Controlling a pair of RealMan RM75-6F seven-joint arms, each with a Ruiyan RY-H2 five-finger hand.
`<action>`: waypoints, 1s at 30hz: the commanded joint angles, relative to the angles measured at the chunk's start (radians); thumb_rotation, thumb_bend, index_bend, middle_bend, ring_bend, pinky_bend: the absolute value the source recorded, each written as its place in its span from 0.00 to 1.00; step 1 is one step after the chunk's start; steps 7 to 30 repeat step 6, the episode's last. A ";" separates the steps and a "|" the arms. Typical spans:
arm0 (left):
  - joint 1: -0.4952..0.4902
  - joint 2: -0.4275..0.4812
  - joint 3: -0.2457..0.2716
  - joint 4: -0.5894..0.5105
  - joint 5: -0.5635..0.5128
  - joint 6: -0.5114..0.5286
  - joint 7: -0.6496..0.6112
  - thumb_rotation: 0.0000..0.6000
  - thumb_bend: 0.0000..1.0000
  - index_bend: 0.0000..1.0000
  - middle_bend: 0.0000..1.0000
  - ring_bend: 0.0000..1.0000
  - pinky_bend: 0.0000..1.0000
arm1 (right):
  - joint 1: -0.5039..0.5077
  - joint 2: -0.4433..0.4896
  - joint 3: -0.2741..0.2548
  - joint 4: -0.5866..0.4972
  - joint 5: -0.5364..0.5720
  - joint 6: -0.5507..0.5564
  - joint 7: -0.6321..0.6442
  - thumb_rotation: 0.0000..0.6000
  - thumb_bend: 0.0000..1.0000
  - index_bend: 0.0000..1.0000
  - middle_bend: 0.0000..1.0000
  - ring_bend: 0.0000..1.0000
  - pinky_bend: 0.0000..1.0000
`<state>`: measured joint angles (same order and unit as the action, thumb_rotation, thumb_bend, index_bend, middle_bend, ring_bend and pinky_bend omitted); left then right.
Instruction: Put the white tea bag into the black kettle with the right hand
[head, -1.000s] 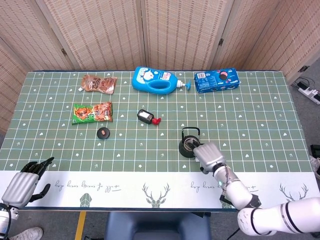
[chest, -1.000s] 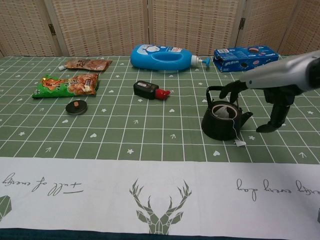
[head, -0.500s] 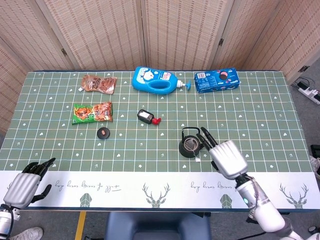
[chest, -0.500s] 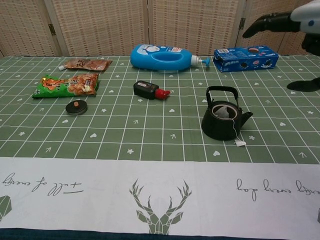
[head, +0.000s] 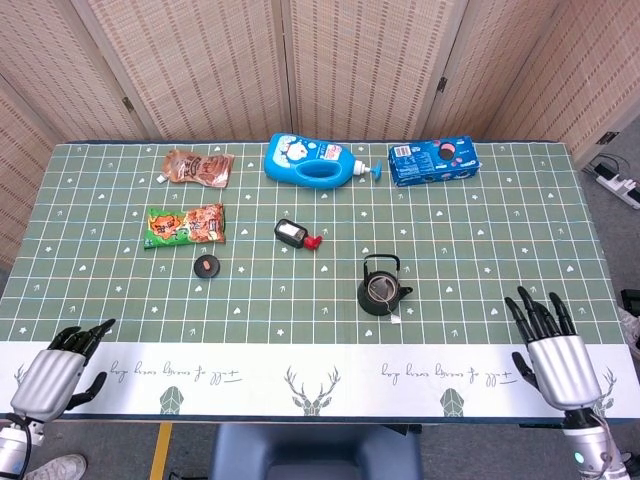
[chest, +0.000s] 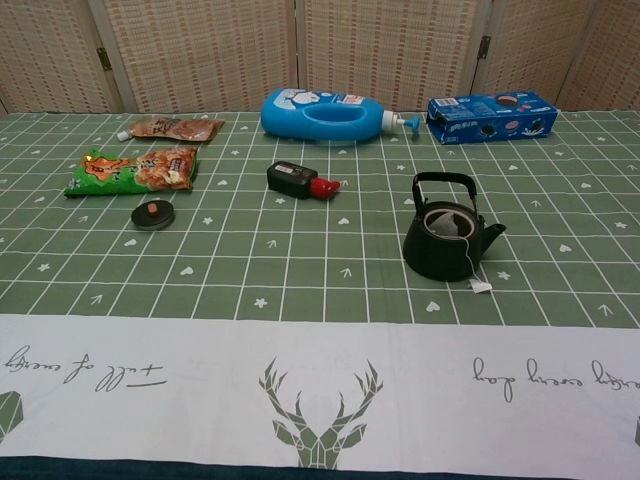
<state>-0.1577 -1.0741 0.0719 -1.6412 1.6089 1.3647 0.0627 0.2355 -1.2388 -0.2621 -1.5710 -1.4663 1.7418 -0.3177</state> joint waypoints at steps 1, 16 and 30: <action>0.001 0.004 0.001 0.000 0.006 0.006 -0.013 1.00 0.40 0.00 0.16 0.19 0.15 | -0.033 0.017 0.024 0.006 -0.016 -0.012 0.063 1.00 0.33 0.00 0.00 0.11 0.00; 0.004 0.005 0.003 0.000 0.002 0.004 -0.005 1.00 0.40 0.00 0.16 0.18 0.15 | -0.049 0.033 0.046 -0.002 -0.039 -0.043 0.078 1.00 0.33 0.00 0.00 0.10 0.00; 0.004 0.005 0.003 0.000 0.002 0.004 -0.005 1.00 0.40 0.00 0.16 0.18 0.15 | -0.049 0.033 0.046 -0.002 -0.039 -0.043 0.078 1.00 0.33 0.00 0.00 0.10 0.00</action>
